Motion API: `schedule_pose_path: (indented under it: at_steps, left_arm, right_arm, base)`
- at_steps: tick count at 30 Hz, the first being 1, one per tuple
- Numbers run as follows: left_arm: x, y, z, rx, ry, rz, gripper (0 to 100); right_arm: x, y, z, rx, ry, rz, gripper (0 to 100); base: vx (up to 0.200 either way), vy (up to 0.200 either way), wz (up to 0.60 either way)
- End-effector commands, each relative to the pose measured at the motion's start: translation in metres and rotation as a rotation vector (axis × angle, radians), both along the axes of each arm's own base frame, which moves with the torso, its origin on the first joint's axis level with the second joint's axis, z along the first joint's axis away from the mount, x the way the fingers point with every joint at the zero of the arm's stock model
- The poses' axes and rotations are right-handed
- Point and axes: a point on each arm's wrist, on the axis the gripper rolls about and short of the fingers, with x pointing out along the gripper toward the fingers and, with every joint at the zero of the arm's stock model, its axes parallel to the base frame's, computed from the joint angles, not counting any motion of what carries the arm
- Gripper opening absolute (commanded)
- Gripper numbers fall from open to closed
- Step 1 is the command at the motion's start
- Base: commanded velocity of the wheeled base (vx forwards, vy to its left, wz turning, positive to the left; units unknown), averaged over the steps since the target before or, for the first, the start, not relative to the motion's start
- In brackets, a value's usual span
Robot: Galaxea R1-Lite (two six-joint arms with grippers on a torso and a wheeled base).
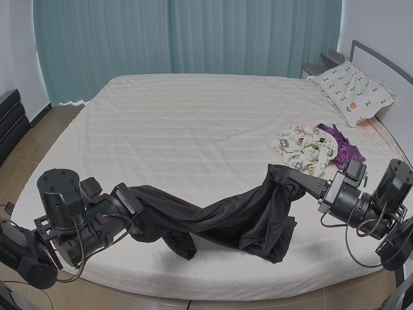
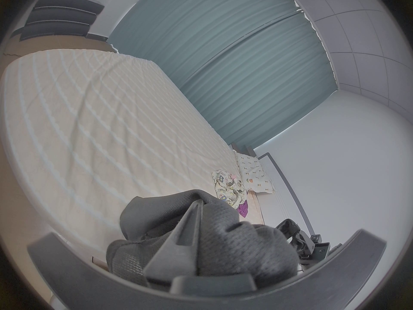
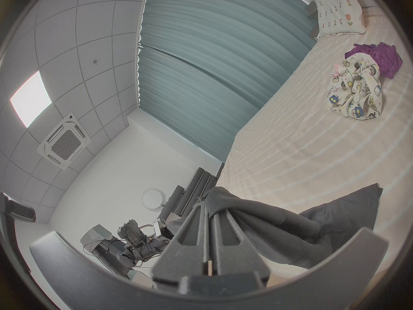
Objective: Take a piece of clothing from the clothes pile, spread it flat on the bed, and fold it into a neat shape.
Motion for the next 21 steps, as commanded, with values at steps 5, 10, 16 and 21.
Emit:
schedule_pose_path:
  at_steps: [5, 10, 16, 21]
  left_arm:
    - [-0.009, -0.006, -0.005, 0.012, 0.016, -0.037, 0]
    - [-0.015, -0.006, -0.006, 0.022, 0.023, -0.048, 0]
    - [-0.032, 0.0, 0.01, -0.018, -0.035, -0.07, 0]
    - [-0.051, 0.011, 0.03, -0.074, -0.112, -0.082, 0]
  right_arm:
    - [-0.019, -0.005, -0.01, -0.026, 0.04, 0.022, 0]
    - [-0.046, -0.009, -0.003, -0.012, 0.004, 0.069, 0]
    - [-0.077, -0.021, 0.015, 0.04, -0.082, 0.11, 0]
    - [-0.103, -0.035, 0.035, 0.114, -0.196, 0.137, 0]
  base:
    - [-0.2, 0.0, 0.0]
    - [-0.2, 0.0, 0.0]
    - [-0.2, 0.0, 0.0]
    - [-0.2, 0.0, 0.0]
